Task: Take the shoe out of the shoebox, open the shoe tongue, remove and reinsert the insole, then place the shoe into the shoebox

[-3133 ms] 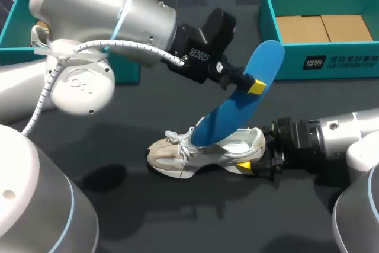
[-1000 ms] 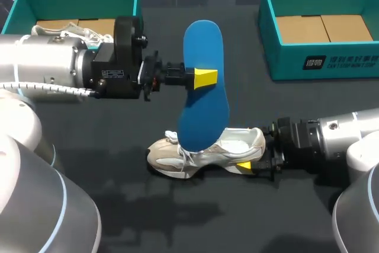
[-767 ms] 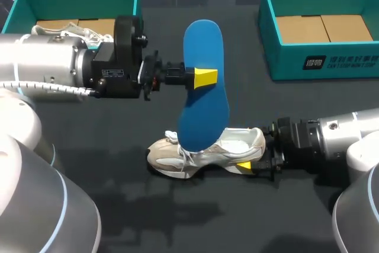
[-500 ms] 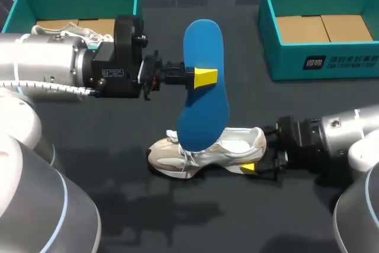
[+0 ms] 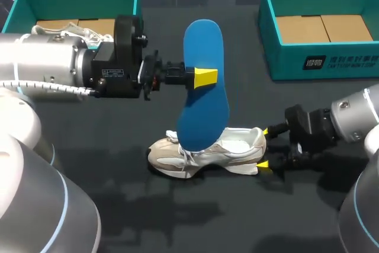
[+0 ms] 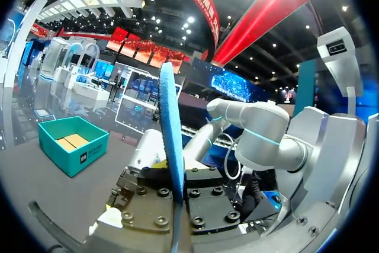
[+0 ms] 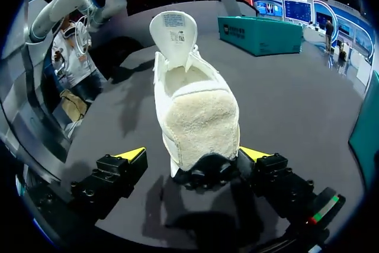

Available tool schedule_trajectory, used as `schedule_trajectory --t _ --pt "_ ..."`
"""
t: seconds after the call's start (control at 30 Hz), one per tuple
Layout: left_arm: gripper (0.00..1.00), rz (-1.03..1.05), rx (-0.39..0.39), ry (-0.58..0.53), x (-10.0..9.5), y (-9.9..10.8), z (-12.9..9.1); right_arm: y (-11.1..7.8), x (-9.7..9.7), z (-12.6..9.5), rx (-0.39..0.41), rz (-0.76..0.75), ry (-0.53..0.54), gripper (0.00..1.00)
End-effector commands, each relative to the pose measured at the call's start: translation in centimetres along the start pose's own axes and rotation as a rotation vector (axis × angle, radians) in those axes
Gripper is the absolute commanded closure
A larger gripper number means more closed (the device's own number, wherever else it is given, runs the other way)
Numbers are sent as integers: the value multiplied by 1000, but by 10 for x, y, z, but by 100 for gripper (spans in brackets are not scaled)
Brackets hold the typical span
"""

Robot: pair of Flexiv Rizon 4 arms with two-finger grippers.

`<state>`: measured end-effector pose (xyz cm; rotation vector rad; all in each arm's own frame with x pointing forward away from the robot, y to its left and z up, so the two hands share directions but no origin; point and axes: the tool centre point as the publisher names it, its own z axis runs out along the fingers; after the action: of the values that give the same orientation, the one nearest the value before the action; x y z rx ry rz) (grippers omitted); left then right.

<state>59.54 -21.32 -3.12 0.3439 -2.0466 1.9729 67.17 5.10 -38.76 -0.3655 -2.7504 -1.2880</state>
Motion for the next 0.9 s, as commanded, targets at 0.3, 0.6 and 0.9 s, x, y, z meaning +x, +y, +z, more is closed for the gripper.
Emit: schedule_trajectory --t 0.3,0.6,0.9 --pt "100 1 2 1 -1 0 3 14 5 -23 508 111 3 0" --pt "100 1 2 1 -1 0 3 32 12 -32 701 113 -47 0" --pt "100 1 2 1 -1 0 3 32 12 -32 701 113 -47 0"
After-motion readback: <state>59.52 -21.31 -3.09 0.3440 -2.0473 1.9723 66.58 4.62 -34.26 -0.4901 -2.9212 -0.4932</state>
